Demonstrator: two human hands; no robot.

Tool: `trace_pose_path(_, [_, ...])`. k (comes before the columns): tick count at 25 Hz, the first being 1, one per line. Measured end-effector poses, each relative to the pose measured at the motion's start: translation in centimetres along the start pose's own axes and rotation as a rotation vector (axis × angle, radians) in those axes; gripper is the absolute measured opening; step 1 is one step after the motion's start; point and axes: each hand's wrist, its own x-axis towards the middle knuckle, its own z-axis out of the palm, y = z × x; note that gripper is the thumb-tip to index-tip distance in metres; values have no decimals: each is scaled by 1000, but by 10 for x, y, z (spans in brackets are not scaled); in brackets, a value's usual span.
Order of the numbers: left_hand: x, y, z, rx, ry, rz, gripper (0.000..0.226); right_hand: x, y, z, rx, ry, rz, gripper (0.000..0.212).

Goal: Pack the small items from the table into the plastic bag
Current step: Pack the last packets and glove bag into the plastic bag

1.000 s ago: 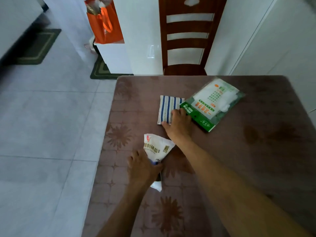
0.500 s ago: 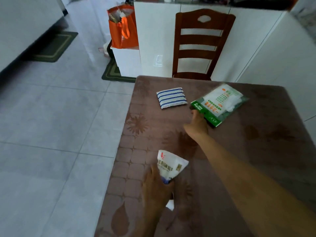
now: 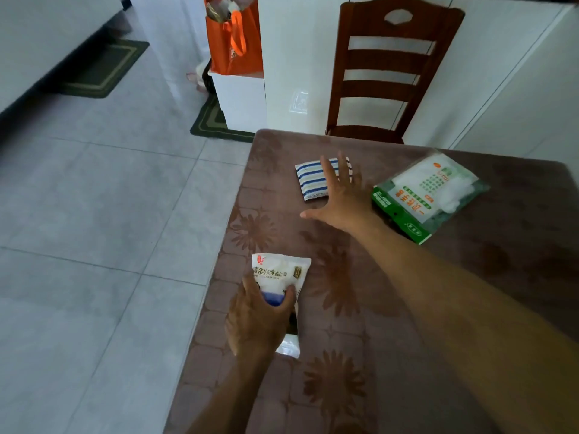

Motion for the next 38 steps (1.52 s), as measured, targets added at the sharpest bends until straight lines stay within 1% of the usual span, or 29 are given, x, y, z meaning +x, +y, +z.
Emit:
trace_pose_path(2, [2,0,1,22,-1,-12,73,27,-4,11,-10,-51,2,131])
trace_pose_path(4, [2,-1,6,37,20,-10,72,51,0,19,28,-157,64,133])
trace_pose_path(5, [2,-2,6,46,30,-11,71,60,4,23,21,-199,90,131])
trace_pose_path(6, [4,-4,6,49,42,-12,71,66,7,25,-11,-187,97,125])
trace_pose_path(7, [7,-4,7,46,50,-17,72,68,10,26,-40,-123,95,115])
trace_pose_path(9, [7,-4,11,53,23,-26,76,55,7,29,-48,58,73,86])
trace_pose_path(10, [6,-4,10,45,18,-27,77,43,-1,31,-74,118,38,72])
trace_pose_path(12, [3,-2,6,34,4,-14,78,10,-16,32,-122,146,-28,55])
trace_pose_path(14, [6,-4,3,68,-5,-9,74,-25,-22,29,-91,111,-27,41])
trace_pose_path(16, [6,-7,5,67,-41,-39,71,-59,-15,27,-4,-36,29,34])
trace_pose_path(17, [4,-6,3,22,-48,-46,68,-76,-10,25,72,-132,72,35])
trace_pose_path(18, [2,-4,-1,-48,-74,-51,62,-96,-6,20,217,-231,142,40])
trace_pose_path(19, [-4,3,-11,-137,-118,-58,52,-121,-3,10,436,-290,229,46])
trace_pose_path(20, [-8,9,-23,-232,-170,-72,41,-144,-2,-5,698,-286,307,50])
trace_pose_path(21, [-15,12,-36,-306,-223,-93,31,-169,-2,-23,946,-216,369,48])
trace_pose_path(22, [-23,14,-48,-361,-258,-97,27,-193,-4,-45,1121,-109,393,40])
trace_pose_path(24, [-54,21,-79,-478,-368,-106,29,-249,-5,-86,1305,79,405,27])
trace_pose_path(27, [-128,34,-124,-813,-610,-264,45,-347,0,-138,1482,194,442,16])
trace_pose_path(29, [-183,45,-146,-1042,-760,-376,47,-412,12,-161,1560,278,443,19])
trace_pose_path(31, [-243,64,-156,-1079,-869,-395,52,-483,31,-178,1584,366,448,22])
trace_pose_path(34, [-316,77,-158,-1086,-926,-334,48,-567,68,-200,1577,450,431,27])
trace_pose_path(35, [-341,82,-161,-1106,-951,-307,44,-594,87,-207,1597,489,410,33])
trace_pose_path(38, [-410,99,-163,-1229,-1049,-334,37,-662,154,-211,1630,550,383,49])
